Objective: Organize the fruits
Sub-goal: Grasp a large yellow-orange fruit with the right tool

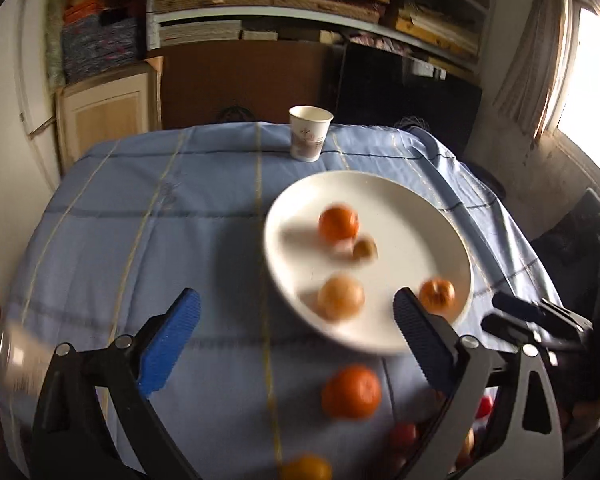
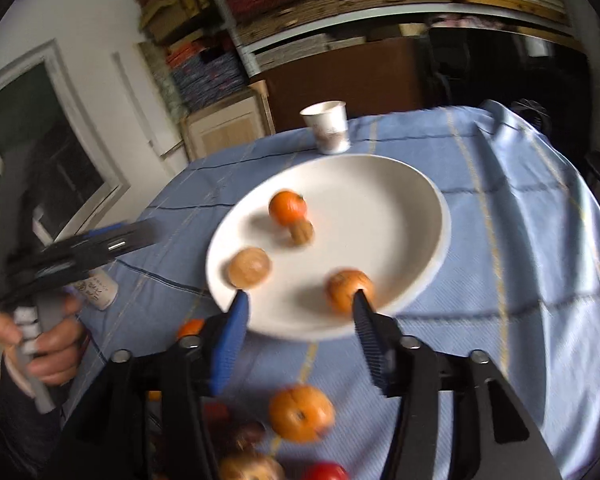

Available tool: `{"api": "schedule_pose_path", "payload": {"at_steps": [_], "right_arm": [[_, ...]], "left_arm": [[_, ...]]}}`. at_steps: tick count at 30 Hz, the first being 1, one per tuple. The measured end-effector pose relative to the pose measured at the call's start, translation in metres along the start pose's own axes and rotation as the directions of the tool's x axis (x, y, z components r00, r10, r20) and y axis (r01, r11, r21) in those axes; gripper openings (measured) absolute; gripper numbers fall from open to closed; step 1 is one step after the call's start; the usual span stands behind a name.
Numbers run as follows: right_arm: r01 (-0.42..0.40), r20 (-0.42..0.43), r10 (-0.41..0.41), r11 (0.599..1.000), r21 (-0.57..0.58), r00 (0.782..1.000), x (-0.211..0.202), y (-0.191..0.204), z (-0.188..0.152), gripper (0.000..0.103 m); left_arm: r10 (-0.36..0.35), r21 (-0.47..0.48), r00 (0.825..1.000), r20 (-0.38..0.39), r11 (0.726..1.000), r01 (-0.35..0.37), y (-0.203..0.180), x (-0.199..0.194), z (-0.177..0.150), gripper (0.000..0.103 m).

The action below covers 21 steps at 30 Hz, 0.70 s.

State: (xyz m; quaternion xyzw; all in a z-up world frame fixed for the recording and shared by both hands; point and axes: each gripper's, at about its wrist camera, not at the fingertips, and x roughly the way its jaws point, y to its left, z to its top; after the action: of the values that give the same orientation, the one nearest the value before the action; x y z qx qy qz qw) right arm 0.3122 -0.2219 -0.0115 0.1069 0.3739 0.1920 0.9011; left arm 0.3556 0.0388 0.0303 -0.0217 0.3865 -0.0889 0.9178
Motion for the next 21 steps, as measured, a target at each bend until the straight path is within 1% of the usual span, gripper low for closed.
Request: {"api": "schedule_pose_path", "payload": {"at_steps": [2, 5, 7, 9, 14, 18, 21], "right_arm": [[0.002, -0.019, -0.001, 1.000, 0.027, 1.000, -0.002, -0.008, -0.012, 0.059], [-0.014, -0.053, 0.019, 0.996, 0.090, 0.998, -0.002, -0.022, -0.032, 0.059], [-0.017, -0.066, 0.025, 0.992, 0.123, 0.997, -0.003, -0.029, -0.042, 0.059], [-0.019, -0.067, 0.028, 0.990, 0.142, 0.997, -0.004, -0.031, -0.048, 0.059], [-0.020, -0.054, 0.026, 0.993, 0.113, 0.998, -0.005, -0.020, -0.052, 0.059], [-0.013, -0.060, 0.018, 0.997, 0.082, 0.998, -0.004, -0.012, -0.056, 0.059], [-0.004, -0.069, 0.008, 0.999, 0.053, 0.998, -0.003, -0.007, -0.058, 0.059]], "left_arm": [[0.005, -0.037, 1.000, 0.002, 0.999, -0.005, 0.006, -0.014, -0.024, 0.098], [0.031, -0.041, 0.999, -0.012, 0.999, -0.031, 0.013, -0.023, -0.054, 0.098], [0.051, -0.067, 0.999, 0.000, 0.996, -0.051, 0.021, -0.028, -0.071, 0.098], [0.066, -0.097, 0.998, -0.011, 0.993, -0.066, 0.029, -0.029, -0.084, 0.098], [0.054, -0.129, 0.998, -0.034, 0.990, -0.058, 0.037, -0.028, -0.100, 0.098], [0.039, -0.137, 0.998, -0.056, 0.990, -0.047, 0.037, -0.024, -0.104, 0.098], [0.046, -0.131, 0.997, -0.067, 0.990, -0.054, 0.035, -0.021, -0.106, 0.098]]}}
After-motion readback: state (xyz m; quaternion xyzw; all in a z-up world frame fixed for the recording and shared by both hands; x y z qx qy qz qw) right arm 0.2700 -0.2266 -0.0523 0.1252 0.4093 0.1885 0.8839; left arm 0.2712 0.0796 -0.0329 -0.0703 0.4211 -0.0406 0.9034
